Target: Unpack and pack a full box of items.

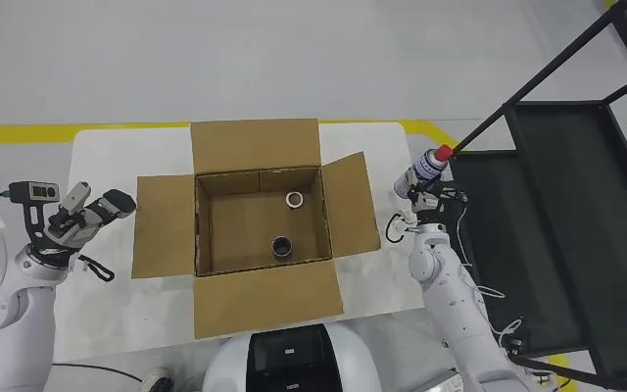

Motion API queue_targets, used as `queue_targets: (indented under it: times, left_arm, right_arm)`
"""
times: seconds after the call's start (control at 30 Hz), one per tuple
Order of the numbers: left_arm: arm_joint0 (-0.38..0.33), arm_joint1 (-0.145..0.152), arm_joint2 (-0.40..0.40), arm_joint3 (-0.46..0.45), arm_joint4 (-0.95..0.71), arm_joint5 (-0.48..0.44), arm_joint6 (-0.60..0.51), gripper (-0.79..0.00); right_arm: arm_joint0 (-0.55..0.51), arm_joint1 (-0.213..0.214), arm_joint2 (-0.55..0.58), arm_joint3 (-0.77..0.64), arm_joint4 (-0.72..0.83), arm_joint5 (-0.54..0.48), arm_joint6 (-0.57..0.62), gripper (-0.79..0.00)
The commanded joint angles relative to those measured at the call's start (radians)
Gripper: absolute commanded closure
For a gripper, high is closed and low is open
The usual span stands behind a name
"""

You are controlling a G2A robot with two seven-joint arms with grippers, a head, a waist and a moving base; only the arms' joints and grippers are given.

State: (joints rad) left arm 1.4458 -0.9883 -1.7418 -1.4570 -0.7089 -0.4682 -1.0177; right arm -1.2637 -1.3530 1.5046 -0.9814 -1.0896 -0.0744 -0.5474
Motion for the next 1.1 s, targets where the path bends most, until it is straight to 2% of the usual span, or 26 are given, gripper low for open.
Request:
queue_targets:
  times: [0.0, 0.2, 0.43, 0.83, 1.07]
  left_arm:
    - [0.0, 0.0, 0.0, 0.0, 0.0, 0.0, 0.0, -0.785]
    - [0.0, 0.0, 0.0, 0.0, 0.0, 0.0, 0.0, -0.785]
    - [0.0, 0.0, 0.0, 0.0, 0.0, 0.0, 0.0, -0.785]
    - [0.0, 0.0, 0.0, 0.0, 0.0, 0.0, 0.0, -0.785]
    - [0.0, 0.0, 0.0, 0.0, 0.0, 0.0, 0.0, -0.785]
  right_arm:
    - [0.036, -0.003, -0.012, 0.07, -0.012, -0.002, -0.024, 0.0]
    - [0.124, -0.013, -0.051, 0.236, -0.057, 0.017, -0.104, 0.0]
    - [0.202, -0.026, -0.074, 0.367, -0.046, 0.024, -0.157, 0.0]
    - [0.288, -0.054, -0.123, 0.514, -0.043, 0.042, -0.196, 0.0]
    - [0.302, -0.059, -0.134, 0.558, -0.048, 0.043, -0.232, 0.0]
